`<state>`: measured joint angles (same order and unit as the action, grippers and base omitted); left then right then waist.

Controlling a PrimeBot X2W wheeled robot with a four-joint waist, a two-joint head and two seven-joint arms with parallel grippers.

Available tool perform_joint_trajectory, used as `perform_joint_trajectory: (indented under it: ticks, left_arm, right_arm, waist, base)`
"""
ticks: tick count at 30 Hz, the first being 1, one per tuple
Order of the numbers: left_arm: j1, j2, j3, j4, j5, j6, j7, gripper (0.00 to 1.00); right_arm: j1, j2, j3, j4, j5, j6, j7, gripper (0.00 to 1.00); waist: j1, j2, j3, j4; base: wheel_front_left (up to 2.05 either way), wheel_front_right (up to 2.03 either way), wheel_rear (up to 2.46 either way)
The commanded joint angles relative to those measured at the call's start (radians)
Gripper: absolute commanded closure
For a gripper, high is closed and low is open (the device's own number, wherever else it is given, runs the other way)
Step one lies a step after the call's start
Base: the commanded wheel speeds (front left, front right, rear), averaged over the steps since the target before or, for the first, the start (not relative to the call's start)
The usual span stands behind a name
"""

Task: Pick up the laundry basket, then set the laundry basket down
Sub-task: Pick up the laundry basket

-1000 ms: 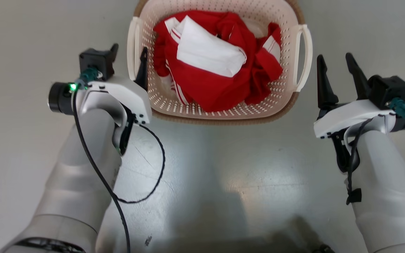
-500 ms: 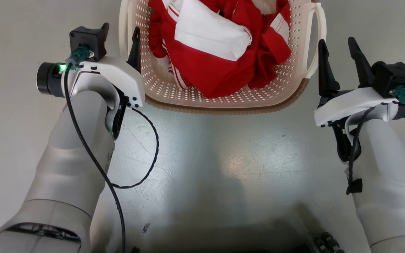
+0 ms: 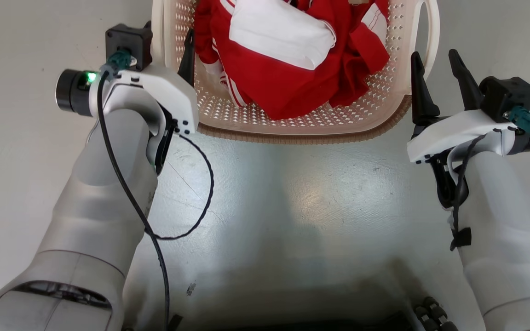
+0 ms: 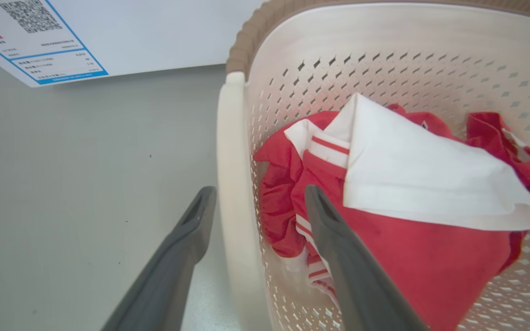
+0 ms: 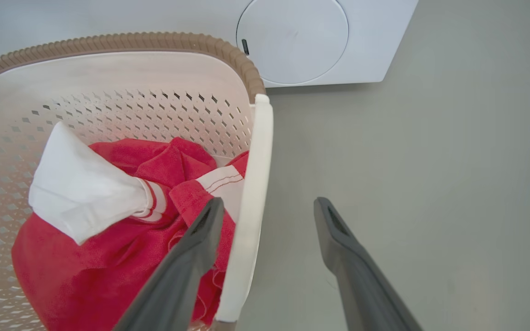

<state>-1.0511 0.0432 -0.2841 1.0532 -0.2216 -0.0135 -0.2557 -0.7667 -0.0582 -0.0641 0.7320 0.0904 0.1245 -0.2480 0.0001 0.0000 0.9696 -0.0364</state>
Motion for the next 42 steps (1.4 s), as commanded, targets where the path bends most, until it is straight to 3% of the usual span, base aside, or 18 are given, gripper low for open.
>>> perform_joint_trajectory:
  ticks: [1, 26, 42]
  left_arm:
    - [0.001, 0.025, 0.01, -0.007, 0.008, -0.001, -0.006, 0.0]
    - [-0.122, 0.009, -0.082, 0.172, 0.003, -0.008, 0.058, 0.0]
    - [-0.155, 0.007, -0.124, 0.202, -0.022, -0.013, 0.097, 0.0]
  right_arm:
    - [0.006, 0.008, 0.016, 0.0, 0.01, 0.006, -0.014, 0.0]
    - [-0.181, 0.008, 0.11, 0.342, 0.127, 0.006, -0.014, 0.0]
    - [-0.28, 0.008, 0.184, 0.48, 0.206, 0.006, -0.011, 0.02]
  waist:
    - [-0.0001, 0.0, 0.004, 0.001]
    - [-0.0001, 0.0, -0.01, -0.005]
    - [-0.0001, 0.0, -0.023, -0.002]
  base:
    - [0.0, 0.0, 0.0]
    - [0.0, 0.0, 0.0]
    - [0.0, 0.0, 0.0]
